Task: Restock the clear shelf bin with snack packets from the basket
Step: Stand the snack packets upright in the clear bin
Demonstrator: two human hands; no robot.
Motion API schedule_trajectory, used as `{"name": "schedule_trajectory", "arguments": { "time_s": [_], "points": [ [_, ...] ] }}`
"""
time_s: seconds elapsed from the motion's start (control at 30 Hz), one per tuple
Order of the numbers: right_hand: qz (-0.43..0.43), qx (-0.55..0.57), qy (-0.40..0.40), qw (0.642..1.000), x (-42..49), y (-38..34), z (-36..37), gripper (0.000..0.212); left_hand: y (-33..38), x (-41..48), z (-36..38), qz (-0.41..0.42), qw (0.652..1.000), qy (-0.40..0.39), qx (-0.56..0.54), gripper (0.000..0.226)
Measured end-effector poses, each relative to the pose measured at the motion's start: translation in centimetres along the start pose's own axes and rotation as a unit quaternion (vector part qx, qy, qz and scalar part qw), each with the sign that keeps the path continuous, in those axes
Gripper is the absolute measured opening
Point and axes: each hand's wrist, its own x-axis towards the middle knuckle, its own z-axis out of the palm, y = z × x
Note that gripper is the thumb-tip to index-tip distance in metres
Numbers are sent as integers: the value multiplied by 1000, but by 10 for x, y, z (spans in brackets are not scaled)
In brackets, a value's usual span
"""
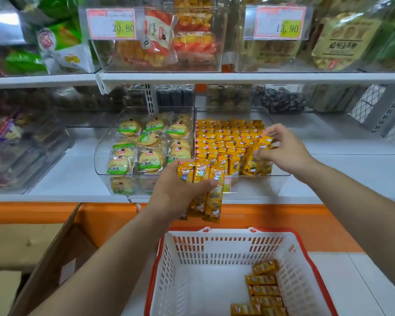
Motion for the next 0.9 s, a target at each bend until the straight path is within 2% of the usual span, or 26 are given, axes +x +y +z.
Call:
{"name": "schedule_trajectory", "arguments": {
  "time_s": [0.13, 0.37, 0.67, 0.8, 0.9],
  "points": [
    [-20, -153, -26, 988, 26, 15, 19, 44, -2, 6, -5, 8, 1000, 6, 10, 42],
    [-31, -184, -57, 981, 38, 24, 44, 45, -6, 11, -10, 14, 1000, 12, 20, 40],
    [-8, -180, -54, 982, 30, 20, 42, 52, -6, 11, -2, 10, 1000, 11, -2, 34],
    [-47, -179, -51, 981, 8, -1, 19, 35, -5, 11, 2, -3, 1000, 14, -23, 34],
    [-63, -49, -90, 993, -26, -16, 6, 16, -6, 9, 5, -25, 998, 8, -50, 44]
  ]
}}
